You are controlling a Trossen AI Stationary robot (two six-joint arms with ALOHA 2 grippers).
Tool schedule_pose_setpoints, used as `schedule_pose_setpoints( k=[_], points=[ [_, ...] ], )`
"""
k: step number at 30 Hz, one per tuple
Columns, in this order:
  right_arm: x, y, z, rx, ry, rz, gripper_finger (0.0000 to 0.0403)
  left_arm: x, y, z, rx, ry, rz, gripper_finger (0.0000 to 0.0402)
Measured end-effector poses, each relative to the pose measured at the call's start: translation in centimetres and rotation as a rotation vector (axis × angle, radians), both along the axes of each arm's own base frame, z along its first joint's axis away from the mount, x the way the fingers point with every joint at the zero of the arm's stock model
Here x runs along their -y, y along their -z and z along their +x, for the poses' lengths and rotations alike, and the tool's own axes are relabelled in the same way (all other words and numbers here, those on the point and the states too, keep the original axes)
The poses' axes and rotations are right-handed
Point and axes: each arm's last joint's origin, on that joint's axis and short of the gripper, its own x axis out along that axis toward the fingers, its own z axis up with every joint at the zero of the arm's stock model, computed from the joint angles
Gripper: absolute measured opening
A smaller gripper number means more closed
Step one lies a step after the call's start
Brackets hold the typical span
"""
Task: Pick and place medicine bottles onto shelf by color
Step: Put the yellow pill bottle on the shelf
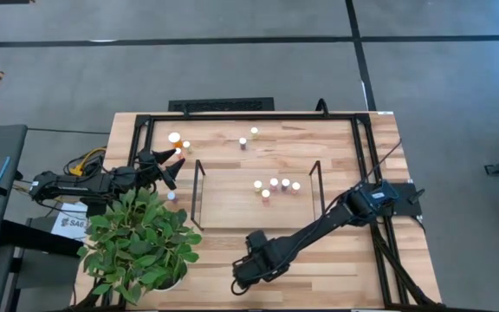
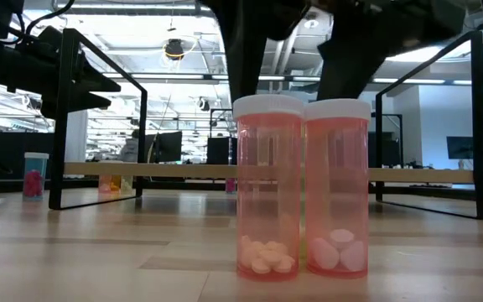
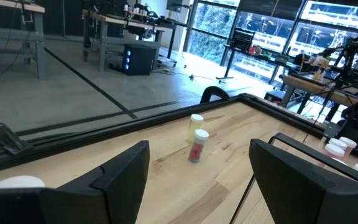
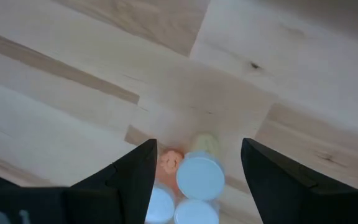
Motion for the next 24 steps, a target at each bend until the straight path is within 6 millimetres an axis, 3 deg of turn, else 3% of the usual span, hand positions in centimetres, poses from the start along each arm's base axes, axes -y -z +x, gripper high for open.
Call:
schedule_pose_setpoints(
  k=[24],
  points=[
    [-0.69,0.78,-0.36,-0.051,0.005,0.033,0.0256,0.00,0.01,0.00,0.000,0.000,0.000,0.0265]
  ],
)
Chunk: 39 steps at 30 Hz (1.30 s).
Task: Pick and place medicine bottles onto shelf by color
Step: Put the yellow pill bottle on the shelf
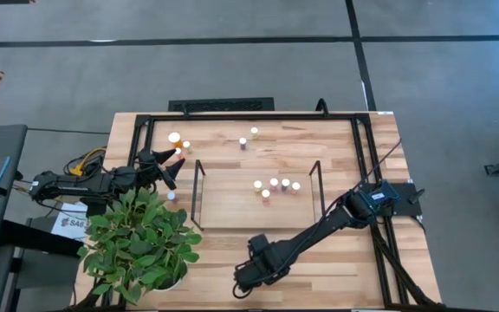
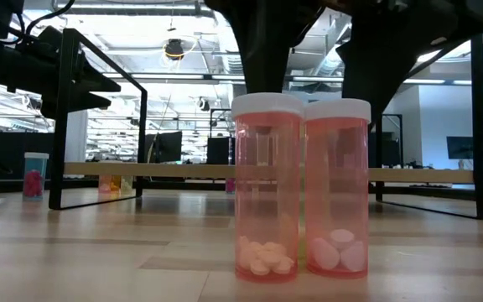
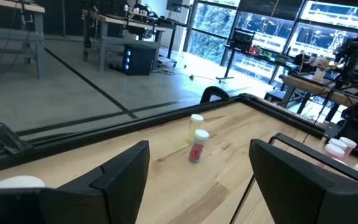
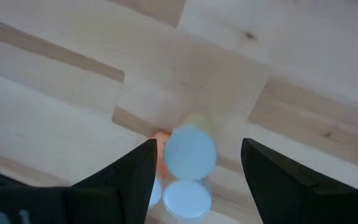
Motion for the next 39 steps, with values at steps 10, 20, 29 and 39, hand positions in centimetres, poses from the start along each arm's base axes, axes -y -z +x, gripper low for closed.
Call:
schedule_pose_setpoints(
  k=[10,20,29,39],
  points=[
    [-0.05,0.17,0.07,0.011,0.012,0.003,0.0247,0.00,-0.01,0.00,0.000,0.000,0.000,0.0265],
    [-0.10,0.83,0.11,0.014,0.026,0.010,0.0190,0.00,-0.02,0.00,0.001,0.000,0.000,0.0265],
    [-0.13,0.82,0.17,0.021,0.028,0.014,0.0140,0.00,-0.01,0.00,0.000,0.000,0.000,0.0265],
    [0.72,0.56,0.33,0.003,0.036,0.010,0.0147,0.00,-0.01,0.00,0.000,0.000,0.000,0.0265]
  ],
)
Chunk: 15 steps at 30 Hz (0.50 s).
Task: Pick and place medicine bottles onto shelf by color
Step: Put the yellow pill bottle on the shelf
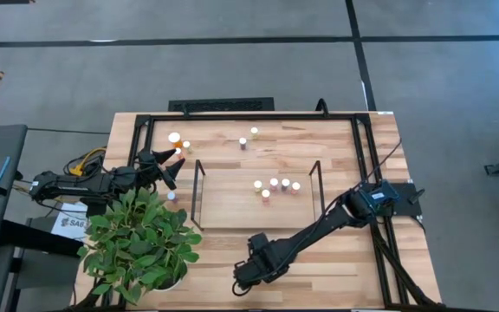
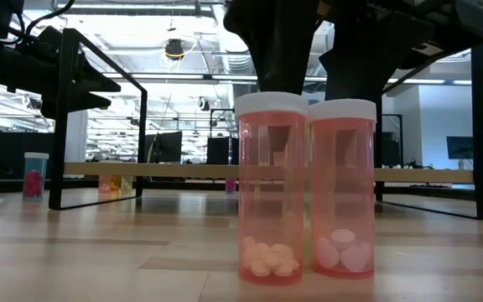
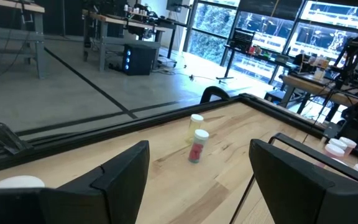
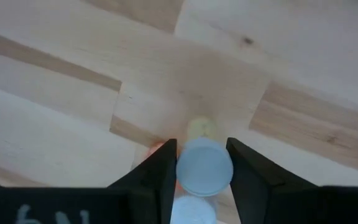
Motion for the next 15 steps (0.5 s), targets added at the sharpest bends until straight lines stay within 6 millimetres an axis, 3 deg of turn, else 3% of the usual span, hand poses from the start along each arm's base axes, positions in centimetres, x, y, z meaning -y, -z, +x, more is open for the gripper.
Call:
schedule_pose_setpoints(
  k=[15],
  points=[
    [4.0,-6.8,0.0,-0.051,-0.047,-0.102,0.0131,0.0,0.0,0.0,0.000,0.000,0.000,0.0265]
  ],
)
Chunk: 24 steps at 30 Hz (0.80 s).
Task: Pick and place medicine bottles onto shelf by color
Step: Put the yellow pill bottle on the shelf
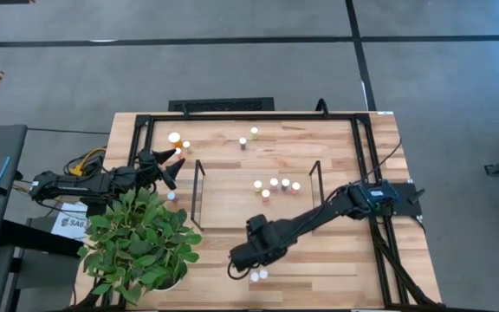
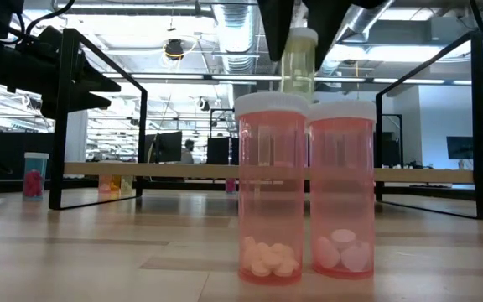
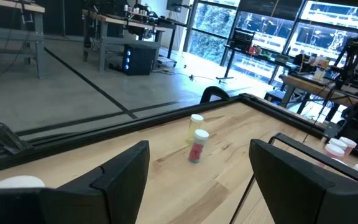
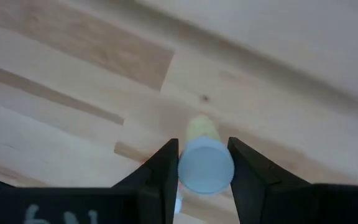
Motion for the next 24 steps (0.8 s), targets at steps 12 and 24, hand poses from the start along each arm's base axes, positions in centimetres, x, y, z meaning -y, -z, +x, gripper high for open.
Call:
schedule_pose_setpoints(
  k=[12,24],
  points=[
    [4.3,-5.4,-1.9,0.065,-0.035,-0.079,0.0132,0.0,0.0,0.0,-0.002,0.000,0.000,0.0265],
    [8.9,-2.5,-3.8,-0.123,-0.073,-0.084,0.0132,0.0,0.0,0.0,-0.001,0.000,0.000,0.0265]
  ],
)
